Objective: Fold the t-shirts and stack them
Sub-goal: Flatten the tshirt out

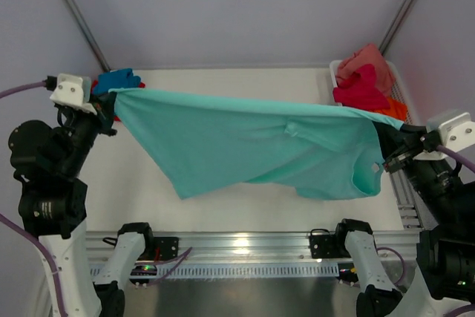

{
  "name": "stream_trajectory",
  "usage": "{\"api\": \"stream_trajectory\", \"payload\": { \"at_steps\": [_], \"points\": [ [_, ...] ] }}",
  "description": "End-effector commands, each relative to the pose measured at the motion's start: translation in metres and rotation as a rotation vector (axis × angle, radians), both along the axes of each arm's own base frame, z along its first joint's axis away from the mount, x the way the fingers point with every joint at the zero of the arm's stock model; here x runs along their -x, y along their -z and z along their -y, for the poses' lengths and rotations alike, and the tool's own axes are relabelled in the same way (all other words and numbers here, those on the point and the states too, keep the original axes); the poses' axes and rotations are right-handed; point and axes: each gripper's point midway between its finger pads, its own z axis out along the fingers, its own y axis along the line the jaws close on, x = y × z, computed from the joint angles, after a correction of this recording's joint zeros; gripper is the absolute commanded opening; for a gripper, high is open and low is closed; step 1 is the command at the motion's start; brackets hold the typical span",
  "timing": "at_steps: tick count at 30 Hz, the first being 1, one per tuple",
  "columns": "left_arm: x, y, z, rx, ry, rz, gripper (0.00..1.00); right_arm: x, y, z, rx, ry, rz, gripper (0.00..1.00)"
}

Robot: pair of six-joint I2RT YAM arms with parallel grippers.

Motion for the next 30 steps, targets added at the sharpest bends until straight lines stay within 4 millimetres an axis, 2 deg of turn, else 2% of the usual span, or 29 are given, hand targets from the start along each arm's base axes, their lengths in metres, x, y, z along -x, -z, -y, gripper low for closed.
{"api": "stream_trajectory", "payload": {
  "at_steps": [1,2,3,6,7,9,19,21,23,25,28,29,30],
  "points": [
    [-0.022,-0.076,-0.014,0.041,-0.077,0.193,0.0,-0.027,-0.056,0.017,-0.083,0.077,0.133,0.03],
    [-0.026,-0.091,-0.015,0.076,-0.083,0.229,0.0,-0.046,-0.066,0.024,-0.11,0.098,0.142,0.03],
    [-0.034,-0.105,-0.015,0.09,-0.082,0.246,0.0,-0.051,-0.073,0.025,-0.133,0.097,0.148,0.03],
    [-0.041,-0.125,-0.02,0.096,-0.102,0.278,0.0,-0.078,-0.076,0.025,-0.186,0.066,0.097,0.03],
    [-0.051,-0.123,-0.022,0.086,-0.114,0.265,0.0,-0.084,-0.076,0.024,-0.196,0.057,0.087,0.03],
    [-0.056,-0.126,-0.028,0.082,-0.142,0.28,0.0,-0.099,-0.072,0.027,-0.195,0.057,0.064,0.03],
    [-0.11,-0.097,-0.039,0.064,-0.182,0.224,0.0,-0.157,-0.053,0.039,-0.176,0.065,-0.002,0.03],
    [-0.121,-0.091,-0.039,0.062,-0.178,0.204,0.0,-0.163,-0.05,0.039,-0.175,0.059,-0.011,0.03],
    [-0.126,-0.089,-0.037,0.064,-0.167,0.194,0.0,-0.169,-0.042,0.037,-0.169,0.039,-0.033,0.03],
    [-0.125,-0.085,-0.035,0.066,-0.158,0.178,0.0,-0.167,-0.037,0.032,-0.148,0.008,-0.042,0.03],
    [-0.112,-0.076,-0.021,0.063,-0.085,0.161,0.0,-0.16,-0.022,0.026,-0.111,-0.021,-0.075,0.03],
    [-0.106,-0.069,-0.012,0.061,-0.034,0.136,0.0,-0.151,-0.017,0.022,-0.097,-0.041,-0.083,0.03],
    [-0.091,-0.066,-0.007,0.058,-0.011,0.135,0.0,-0.146,-0.013,0.02,-0.082,-0.049,-0.089,0.03]
  ]
}}
